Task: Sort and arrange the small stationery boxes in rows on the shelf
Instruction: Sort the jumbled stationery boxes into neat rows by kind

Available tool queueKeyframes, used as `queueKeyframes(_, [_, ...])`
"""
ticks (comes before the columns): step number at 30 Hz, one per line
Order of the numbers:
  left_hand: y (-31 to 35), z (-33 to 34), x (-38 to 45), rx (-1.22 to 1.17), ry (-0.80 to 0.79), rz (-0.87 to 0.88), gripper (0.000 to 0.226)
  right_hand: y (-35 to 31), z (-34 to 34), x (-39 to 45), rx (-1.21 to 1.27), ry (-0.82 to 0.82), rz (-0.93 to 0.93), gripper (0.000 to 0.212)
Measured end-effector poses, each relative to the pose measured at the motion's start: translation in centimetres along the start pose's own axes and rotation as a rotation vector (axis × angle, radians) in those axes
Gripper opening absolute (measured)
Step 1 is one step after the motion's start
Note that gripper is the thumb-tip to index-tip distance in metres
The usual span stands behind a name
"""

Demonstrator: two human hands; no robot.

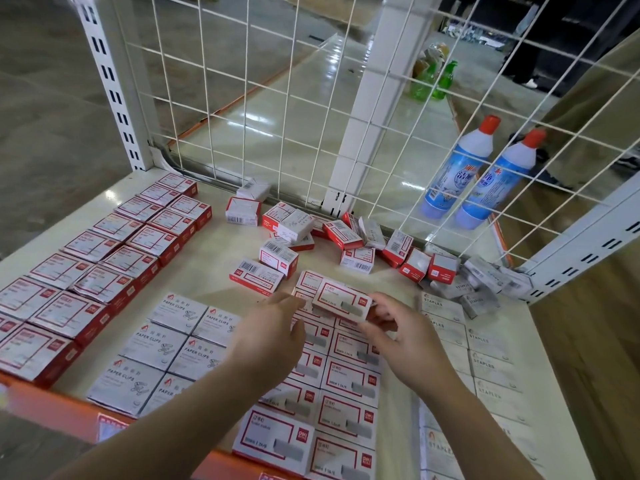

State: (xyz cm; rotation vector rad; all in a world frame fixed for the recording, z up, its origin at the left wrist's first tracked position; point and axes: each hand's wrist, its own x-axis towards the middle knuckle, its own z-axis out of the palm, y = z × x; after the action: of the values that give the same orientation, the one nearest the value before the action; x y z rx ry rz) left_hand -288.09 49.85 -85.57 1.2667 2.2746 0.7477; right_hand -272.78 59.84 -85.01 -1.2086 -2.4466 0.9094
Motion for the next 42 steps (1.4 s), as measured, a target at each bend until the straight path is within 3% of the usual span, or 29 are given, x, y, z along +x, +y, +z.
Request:
queueKeyframes(9, [0.4, 0.3, 2.5, 0.267, -0.181, 0.127, 0.052, 0.7, 0.1, 3.9, -0.024, 0.056, 0.067, 0.031])
queueKeyframes(20, [0.1, 1.2, 4.3, 0.209, -0.123, 0.151, 0.035, 1.2, 0.2, 8.2, -0.171, -0.022, 0.069, 0.042])
queueKeyframes(29, [0.5, 1.4, 4.6, 0.262, -0.088, 0.205, 0.036, 0.8, 1.3, 9.0, -0.144, -0.018, 0.072, 0.024])
queueKeyframes(35, [0.5, 1.5, 4.6, 0.276, -0.089, 0.189, 0.037, 0.5, 2.8, 9.0, -0.004, 0.027, 0.176, 0.037])
queueKeyframes(42, [0.4, 1.4, 4.9, 0.303, -0.08, 0.205, 0.037, 0.1, 2.3, 9.0, -0.061, -0.034, 0.122, 0.044])
